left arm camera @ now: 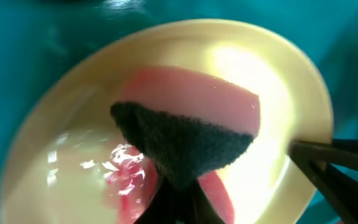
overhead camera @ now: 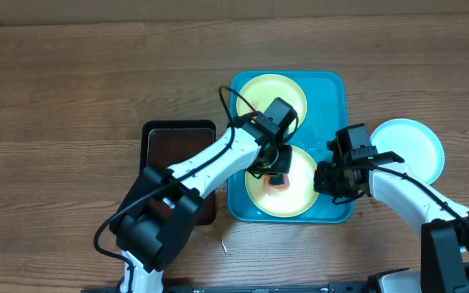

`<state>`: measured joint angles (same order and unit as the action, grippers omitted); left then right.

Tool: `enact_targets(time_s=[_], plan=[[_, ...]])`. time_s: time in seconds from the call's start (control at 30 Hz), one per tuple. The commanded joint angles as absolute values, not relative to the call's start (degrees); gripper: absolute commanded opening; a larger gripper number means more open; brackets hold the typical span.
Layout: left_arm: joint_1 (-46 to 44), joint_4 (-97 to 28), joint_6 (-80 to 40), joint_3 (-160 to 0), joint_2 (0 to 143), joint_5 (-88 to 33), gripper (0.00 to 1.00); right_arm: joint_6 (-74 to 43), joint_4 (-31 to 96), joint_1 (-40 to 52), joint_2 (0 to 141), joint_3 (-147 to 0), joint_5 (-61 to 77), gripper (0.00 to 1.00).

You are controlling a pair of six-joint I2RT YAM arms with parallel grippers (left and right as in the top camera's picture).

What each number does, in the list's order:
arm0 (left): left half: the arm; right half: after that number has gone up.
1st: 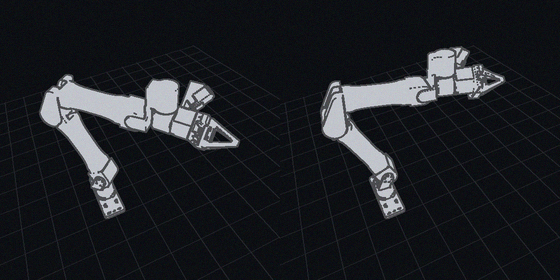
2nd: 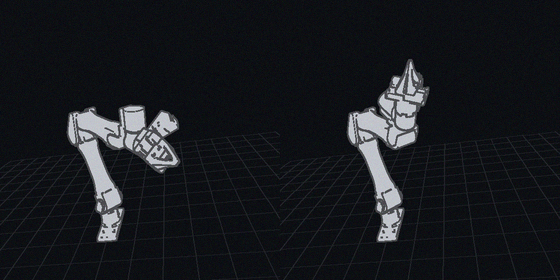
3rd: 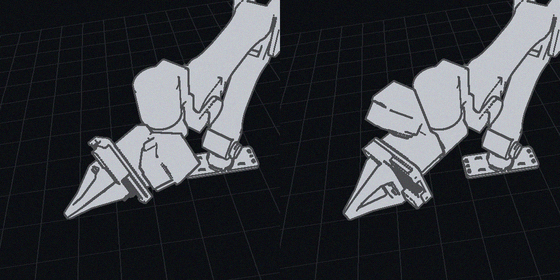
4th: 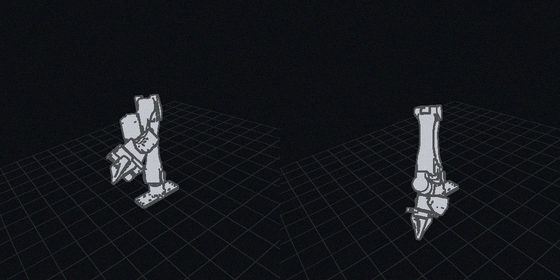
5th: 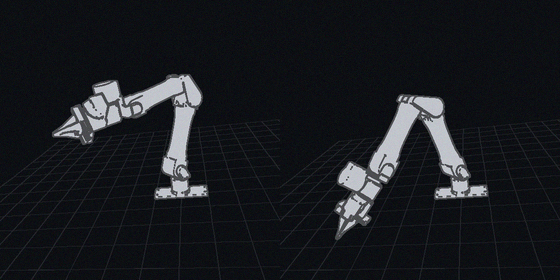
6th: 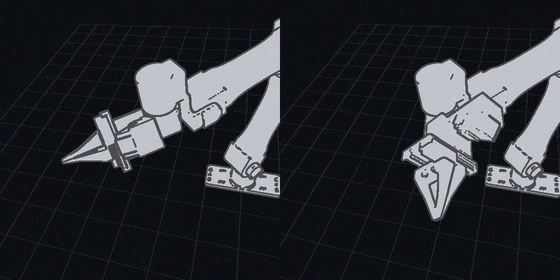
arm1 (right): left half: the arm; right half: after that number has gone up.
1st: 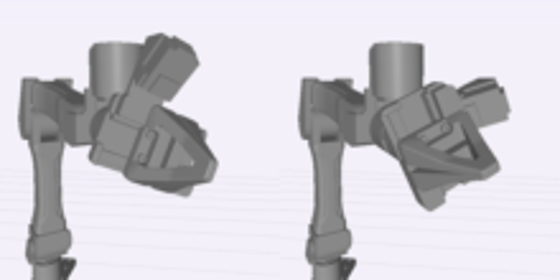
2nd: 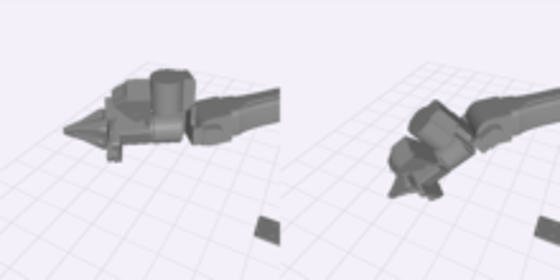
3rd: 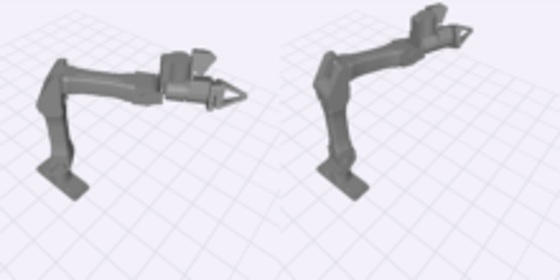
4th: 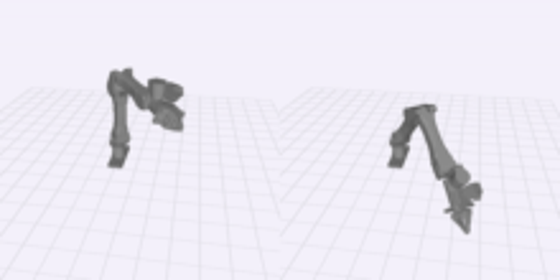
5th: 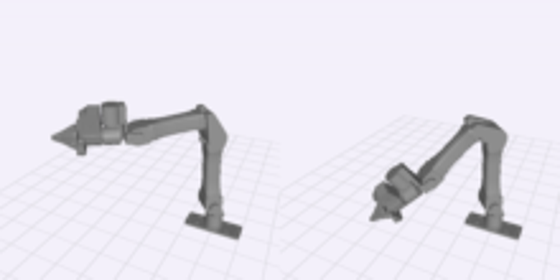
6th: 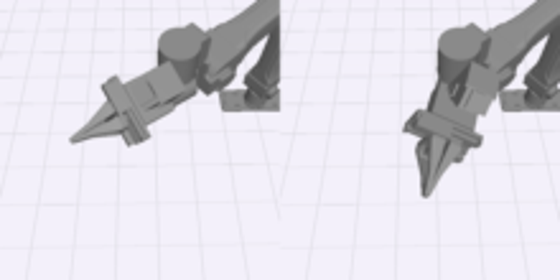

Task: Clean dirty plates on tray and stack at the side
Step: 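Move the sponge in the left gripper over the lower yellow plate, then scrub the lower yellow plate with the sponge while right gripper holds it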

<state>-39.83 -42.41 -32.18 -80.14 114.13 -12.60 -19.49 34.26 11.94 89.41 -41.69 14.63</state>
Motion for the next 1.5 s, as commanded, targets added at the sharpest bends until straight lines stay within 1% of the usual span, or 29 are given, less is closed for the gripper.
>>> enact_targets(time_s=[0.0,0.1,0.2,0.27,0.53,0.67,0.7,0.73,0.77,0.87,0.97,1.07,1.23,1.3,1.33,1.4,1.43,1.47], plan=[[-37.8,-44.9,-35.2,-82.4,114.8,-6.9,0.04,-19.7,35.2,12.3,89.7,-40.6,12.8,0.06],[-35.7,-48.1,-32.9,-83.4,114.8,-4.4,0.04,-19.7,35.2,12.3,89.7,-40.6,12.8,0.05],[-34.5,-50.2,-27.2,-83.4,115.0,-2.1,0.04,-19.7,35.2,12.3,89.7,-40.6,12.8,0.05],[-34.5,-50.6,-21.2,-83.4,115.5,-2.1,0.04,-19.7,35.2,12.3,89.7,-40.6,13.0,0.05],[-38.6,-49.2,-6.7,-83.4,118.2,-5.8,0.04,-19.7,35.3,12.3,89.7,-40.6,13.0,0.04],[-40.9,-50.2,-4.7,-84.7,118.2,-3.9,0.04,-19.7,35.6,12.3,89.7,-40.6,13.0,0.04],[-41.0,-50.9,-4.7,-85.4,118.2,-3.9,0.06,-19.7,35.6,12.3,89.7,-40.6,13.0,0.04],[-41.0,-51.7,-5.4,-86.3,118.2,-4.6,0.13,-19.7,35.6,12.3,89.7,-40.6,13.0,0.04],[-41.0,-52.6,-6.3,-87.3,118.2,-5.4,0.24,-19.7,35.6,12.3,89.7,-40.6,13.0,0.04],[-40.3,-54.4,-9.4,-90.5,118.2,-8.6,0.43,-19.7,35.7,12.3,89.7,-40.6,13.0,0.04],[-39.6,-54.5,-9.9,-91.8,118.2,-13.2,0.48,-19.7,35.7,12.3,89.7,-40.6,13.0,0.04],[-39.1,-55.4,-10.3,-91.7,118.3,-12.0,0.49,-19.7,35.9,12.3,89.7,-40.6,13.0,0.04],[-38.6,-57.3,-10.3,-89.9,118.6,-5.9,0.49,-19.7,35.9,12.3,89.7,-40.6,13.0,0.04],[-38.6,-56.4,-10.3,-88.6,119.0,-5.8,0.49,-19.7,35.8,12.3,89.7,-40.6,13.0,0.04],[-38.6,-56.0,-10.3,-88.2,119.5,-5.8,0.47,-19.7,35.8,12.3,89.7,-40.6,13.0,0.04],[-38.7,-55.6,-9.1,-88.0,121.0,-6.4,0.39,-19.7,35.8,12.3,89.7,-40.6,13.0,0.04],[-38.7,-55.6,-7.7,-88.0,121.9,-7.3,0.34,-19.7,35.8,12.3,89.7,-40.6,13.0,0.04],[-38.7,-55.7,-6.7,-88.0,122.6,-7.9,0.24,-19.7,35.8,12.3,89.7,-40.6,13.0,0.04]])
